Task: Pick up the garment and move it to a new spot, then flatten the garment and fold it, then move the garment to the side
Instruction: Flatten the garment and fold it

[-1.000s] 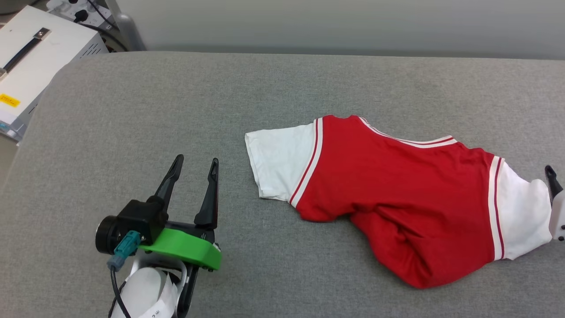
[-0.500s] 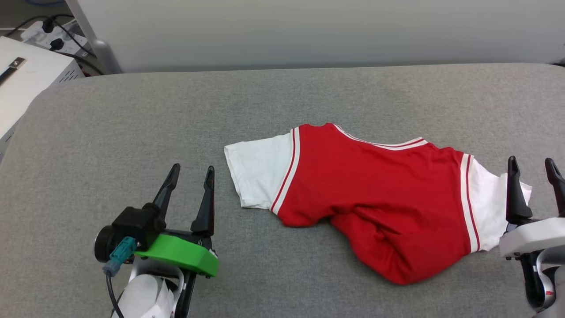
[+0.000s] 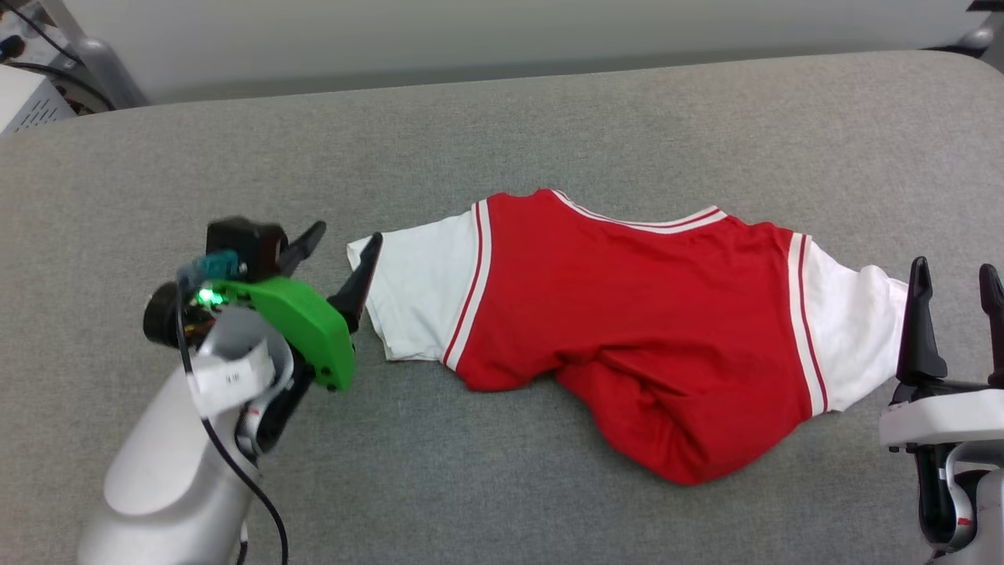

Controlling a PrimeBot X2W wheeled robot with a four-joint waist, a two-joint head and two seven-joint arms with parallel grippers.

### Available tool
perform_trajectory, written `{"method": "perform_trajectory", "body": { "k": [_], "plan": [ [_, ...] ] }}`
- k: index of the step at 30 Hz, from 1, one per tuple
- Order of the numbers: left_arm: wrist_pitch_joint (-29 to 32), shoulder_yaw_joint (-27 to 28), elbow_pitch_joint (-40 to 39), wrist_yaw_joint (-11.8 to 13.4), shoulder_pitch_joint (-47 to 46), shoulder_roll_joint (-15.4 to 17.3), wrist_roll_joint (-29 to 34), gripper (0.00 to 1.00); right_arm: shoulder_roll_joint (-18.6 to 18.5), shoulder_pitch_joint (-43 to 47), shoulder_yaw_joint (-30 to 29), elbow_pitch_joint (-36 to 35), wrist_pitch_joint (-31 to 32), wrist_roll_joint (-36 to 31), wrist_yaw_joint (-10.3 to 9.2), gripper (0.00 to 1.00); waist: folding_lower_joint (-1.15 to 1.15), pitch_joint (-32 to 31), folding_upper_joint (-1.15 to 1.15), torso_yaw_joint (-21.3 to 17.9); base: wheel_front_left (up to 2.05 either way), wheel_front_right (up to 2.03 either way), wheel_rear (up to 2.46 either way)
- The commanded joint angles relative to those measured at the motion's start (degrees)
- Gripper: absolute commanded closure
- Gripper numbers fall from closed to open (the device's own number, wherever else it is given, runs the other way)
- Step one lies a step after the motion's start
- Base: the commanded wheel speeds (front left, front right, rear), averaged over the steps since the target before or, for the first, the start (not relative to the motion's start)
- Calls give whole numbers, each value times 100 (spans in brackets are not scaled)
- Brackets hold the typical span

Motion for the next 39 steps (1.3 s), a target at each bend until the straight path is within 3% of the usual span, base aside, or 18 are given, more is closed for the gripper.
{"method": "perform_trajectory", "body": {
  "k": [1, 7, 13, 16, 28, 29, 30, 39],
  "plan": [
    [479, -97, 69, -16, -385, 190, -197, 0, 36, -34, 39, -104, -47, -40, -5, 0, 0, 253, 59, -226, 0, 0, 0],
    [2697, -694, 281, -16, -1568, 794, -1099, 0, 101, -137, 167, -172, -54, -160, -5, 0, 0, 615, 59, -484, 0, 0, 0],
    [3938, -1178, 533, -16, -2260, 1277, -1633, 0, 139, -260, 233, -188, -57, -93, -5, 0, 0, 925, 59, -715, 0, 0, 0],
    [4206, -1425, 683, -16, -2411, 1442, -1662, 0, 147, -314, 278, -194, -58, -61, -5, 0, 0, 1035, 59, -814, 0, 0, 0],
    [3974, -2153, 1450, -16, -2386, 1781, -1511, 0, 153, -400, 353, -130, -58, 106, -5, 0, 0, 1150, 59, -998, 0, 0, 0],
    [3906, -2165, 1523, -16, -2362, 1765, -1540, 36, 153, -399, 351, -128, -58, 103, -5, 0, 0, 1144, 59, -991, 0, 0, 0],
    [3837, -2205, 1575, -16, -2342, 1752, -1549, 100, 153, -398, 354, -124, -58, 98, -5, 0, 0, 1137, 59, -979, 0, 0, 0],
    [3136, -2164, 1888, -16, -2137, 1674, -1962, 100, 154, -393, 359, -70, -59, -59, -5, 0, 0, 920, 59, -806, 0, 0, 0]
  ]
}}
